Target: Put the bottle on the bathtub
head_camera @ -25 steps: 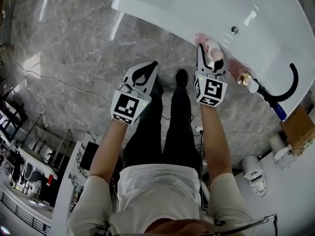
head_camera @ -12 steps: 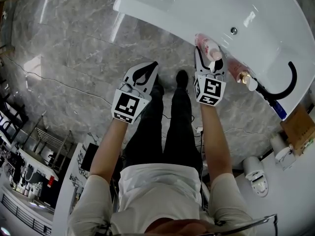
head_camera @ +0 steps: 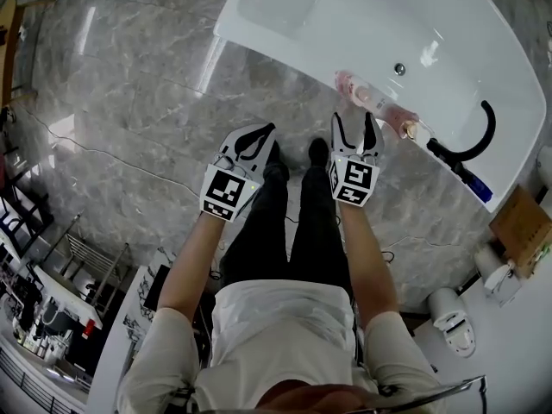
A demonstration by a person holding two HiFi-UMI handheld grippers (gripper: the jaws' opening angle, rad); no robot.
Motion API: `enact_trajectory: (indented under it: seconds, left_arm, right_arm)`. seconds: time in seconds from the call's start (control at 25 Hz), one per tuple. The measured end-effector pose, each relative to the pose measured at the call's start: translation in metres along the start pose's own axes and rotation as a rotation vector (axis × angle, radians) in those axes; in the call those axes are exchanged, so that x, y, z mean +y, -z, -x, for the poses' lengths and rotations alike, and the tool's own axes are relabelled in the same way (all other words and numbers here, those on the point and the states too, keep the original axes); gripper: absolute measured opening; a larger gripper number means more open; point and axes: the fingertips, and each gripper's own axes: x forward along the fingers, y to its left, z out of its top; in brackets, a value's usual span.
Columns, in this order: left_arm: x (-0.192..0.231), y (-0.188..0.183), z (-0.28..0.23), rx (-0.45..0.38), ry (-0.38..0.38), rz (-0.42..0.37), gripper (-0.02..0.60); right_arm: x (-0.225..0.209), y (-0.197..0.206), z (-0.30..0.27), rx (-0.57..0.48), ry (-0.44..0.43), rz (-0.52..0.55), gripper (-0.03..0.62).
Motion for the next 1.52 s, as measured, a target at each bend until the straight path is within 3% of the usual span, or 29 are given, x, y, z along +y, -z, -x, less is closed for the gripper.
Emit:
enact_trajectory:
  seconds: [0.4,0.6,1.04,1.24,1.52]
  left_arm:
    - [-0.033,-0.063,0.079,-0.017,-0.009,-0.004,0.008]
    - [-0.063,-0.090,0.129,-0.035,0.015,-0.004,0.008]
    - [-0.102,-0.157,0.222,-0.134,-0.041,-0.037,0.008]
    - [-0.128,-0.178,0.244,-0.148,-0.039,-0.038,0.008]
    - [-0.149,-0.229,0.279,-0.260,-0.103,-0.074,0.008]
  right_arm:
    - [0.021,-0.067,0.102,-0.026,-0.011,-0.026,0.296]
    - [0.035,-0.104,0.174,-0.056,-0.077,0.000,0.211]
    - [0.058,-0.165,0.286,-0.120,-0.223,0.054,0.107]
    - [0.053,-0.198,0.327,-0.150,-0.307,0.054,0.083]
    - [0.036,-0.259,0.377,-0.253,-0.389,0.091,0.052]
